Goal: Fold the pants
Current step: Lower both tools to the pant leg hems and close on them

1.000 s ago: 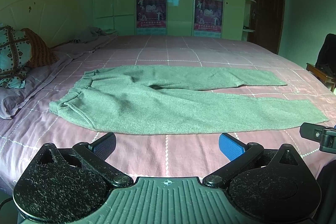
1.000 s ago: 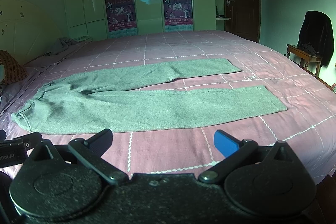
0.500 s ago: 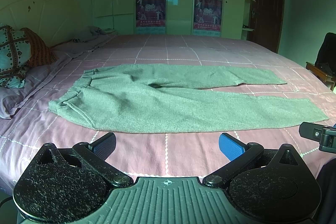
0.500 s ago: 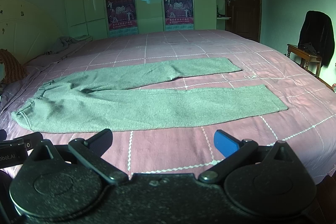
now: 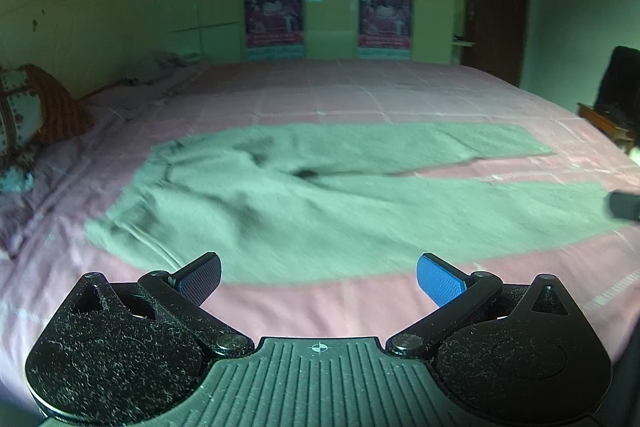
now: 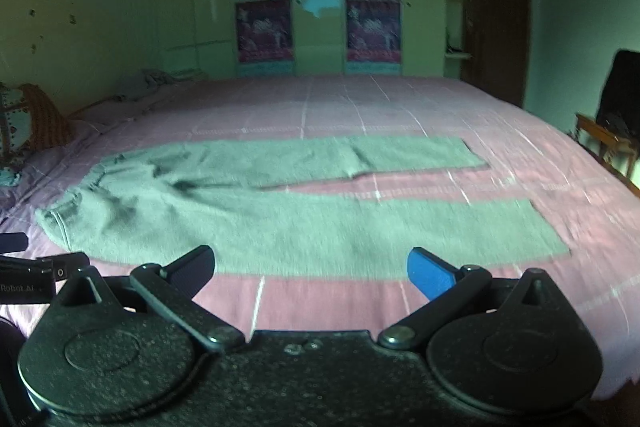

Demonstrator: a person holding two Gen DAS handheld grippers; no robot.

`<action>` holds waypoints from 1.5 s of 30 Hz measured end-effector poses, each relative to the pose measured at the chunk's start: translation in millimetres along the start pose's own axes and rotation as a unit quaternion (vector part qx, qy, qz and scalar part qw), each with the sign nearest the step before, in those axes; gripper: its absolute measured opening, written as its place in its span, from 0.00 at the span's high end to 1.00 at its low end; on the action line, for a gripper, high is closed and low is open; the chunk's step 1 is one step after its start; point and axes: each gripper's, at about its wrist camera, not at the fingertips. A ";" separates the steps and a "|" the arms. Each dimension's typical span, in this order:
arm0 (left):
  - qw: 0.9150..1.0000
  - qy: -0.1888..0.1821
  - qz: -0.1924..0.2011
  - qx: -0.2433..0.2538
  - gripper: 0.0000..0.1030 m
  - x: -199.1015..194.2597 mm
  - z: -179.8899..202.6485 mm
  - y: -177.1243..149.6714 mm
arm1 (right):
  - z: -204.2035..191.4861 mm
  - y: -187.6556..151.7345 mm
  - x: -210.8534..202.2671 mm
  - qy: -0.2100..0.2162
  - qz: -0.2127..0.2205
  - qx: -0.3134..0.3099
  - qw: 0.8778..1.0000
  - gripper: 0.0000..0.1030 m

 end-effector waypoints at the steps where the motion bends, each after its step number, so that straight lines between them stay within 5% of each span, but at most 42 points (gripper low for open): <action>1: 1.000 -0.001 -0.004 0.004 0.00 9.8 -11.2 8.3 | 2.9 9.1 5.1 0.010 0.003 -0.007 1.000 0.01; 5: 0.999 -0.040 -0.019 -0.006 0.00 58.8 -72.3 43.8 | 15.3 51.0 39.3 0.043 0.012 -0.047 0.998 0.02; 8: 1.000 -0.006 -0.001 -0.001 0.00 96.5 -115.0 66.4 | 21.7 78.1 75.9 0.066 0.001 -0.078 0.995 0.02; 13: 0.999 0.026 -0.028 -0.023 0.01 164.0 -185.8 103.5 | 21.1 116.7 142.1 0.096 -0.022 -0.105 0.990 0.05; 15: 0.998 0.033 -0.042 -0.028 0.21 185.6 -205.8 114.5 | 19.6 126.6 166.4 0.109 -0.030 -0.113 0.987 0.18; 16: 0.998 0.032 -0.050 -0.033 0.22 197.2 -215.6 119.4 | 17.7 130.6 177.4 0.113 -0.033 -0.117 0.986 0.50; 17: 0.997 0.032 -0.056 -0.036 0.22 207.5 -223.6 123.8 | 16.9 136.0 192.8 0.117 -0.041 -0.121 0.985 0.57; 20: 0.996 0.033 -0.075 -0.044 0.15 239.6 -245.6 135.3 | 17.5 141.3 227.5 0.125 -0.050 -0.114 0.984 0.39; 22: 0.996 0.012 -0.068 -0.047 0.10 254.4 -258.7 139.2 | 18.0 144.4 249.5 0.130 -0.054 -0.118 0.983 0.36; 29: 0.995 -0.002 -0.088 -0.041 0.11 321.0 -276.7 157.9 | 15.2 166.3 326.5 0.149 -0.071 -0.156 0.974 0.41; 33: 0.993 -0.014 -0.108 -0.052 0.33 358.3 -284.9 163.2 | 10.3 178.6 366.3 0.155 -0.077 -0.180 0.968 0.42; 45: 0.985 -0.067 -0.153 -0.037 0.33 437.3 -301.2 181.5 | -3.4 203.0 461.6 0.158 -0.128 -0.272 0.941 0.42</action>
Point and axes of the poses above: each gripper's, at about its wrist camera, not at the fingertips, and x roughly the way its jaws point, z to its right, y to its top, and after that the axes turned 7 degrees about -z, right-handed
